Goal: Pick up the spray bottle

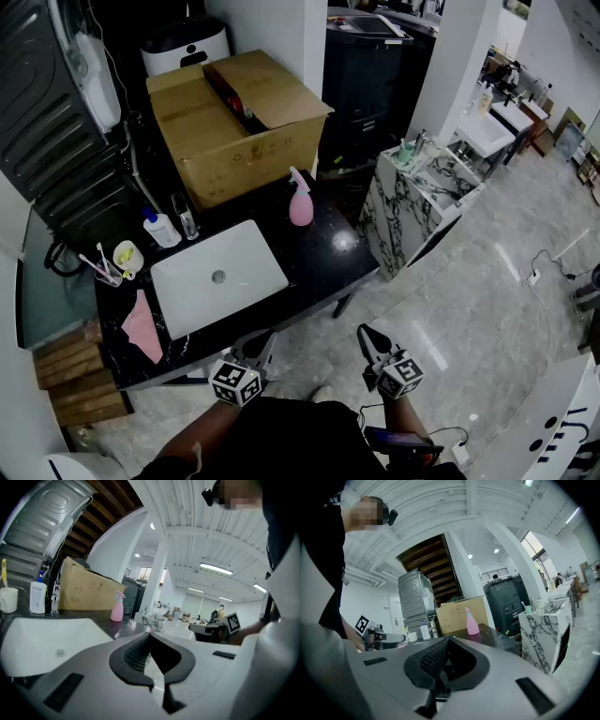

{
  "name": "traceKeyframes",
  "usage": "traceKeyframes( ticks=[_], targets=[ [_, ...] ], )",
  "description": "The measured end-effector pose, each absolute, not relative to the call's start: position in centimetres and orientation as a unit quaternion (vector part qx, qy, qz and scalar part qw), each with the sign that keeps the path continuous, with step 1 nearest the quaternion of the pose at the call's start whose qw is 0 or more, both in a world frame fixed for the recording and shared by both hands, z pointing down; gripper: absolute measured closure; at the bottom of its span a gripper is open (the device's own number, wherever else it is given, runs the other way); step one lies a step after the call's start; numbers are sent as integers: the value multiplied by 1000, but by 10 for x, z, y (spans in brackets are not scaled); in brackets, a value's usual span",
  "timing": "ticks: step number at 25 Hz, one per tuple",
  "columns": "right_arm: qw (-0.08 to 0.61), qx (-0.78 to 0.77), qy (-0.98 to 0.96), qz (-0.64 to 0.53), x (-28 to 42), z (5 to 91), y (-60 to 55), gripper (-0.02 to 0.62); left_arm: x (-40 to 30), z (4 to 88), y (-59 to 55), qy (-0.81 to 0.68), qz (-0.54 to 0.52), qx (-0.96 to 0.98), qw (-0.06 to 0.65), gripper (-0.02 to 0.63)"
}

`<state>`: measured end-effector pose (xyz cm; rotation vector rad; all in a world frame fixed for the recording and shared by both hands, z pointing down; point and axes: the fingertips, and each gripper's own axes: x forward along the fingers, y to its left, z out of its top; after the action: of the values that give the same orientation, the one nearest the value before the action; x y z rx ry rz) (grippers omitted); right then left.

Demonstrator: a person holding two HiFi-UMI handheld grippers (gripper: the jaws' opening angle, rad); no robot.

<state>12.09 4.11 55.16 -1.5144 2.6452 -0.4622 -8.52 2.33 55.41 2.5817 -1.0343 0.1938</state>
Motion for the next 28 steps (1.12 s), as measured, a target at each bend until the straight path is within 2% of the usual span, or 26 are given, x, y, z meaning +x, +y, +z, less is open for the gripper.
traceKeyframes(
  ticks=[14,28],
  targets=[
    [27,-528,835,-151,87,556,44,571,-125,562,14,-337,75,921,182,598],
    [36,-527,835,-152,131,556,41,570,-78,560,16,-335,79,922,180,598]
  ],
)
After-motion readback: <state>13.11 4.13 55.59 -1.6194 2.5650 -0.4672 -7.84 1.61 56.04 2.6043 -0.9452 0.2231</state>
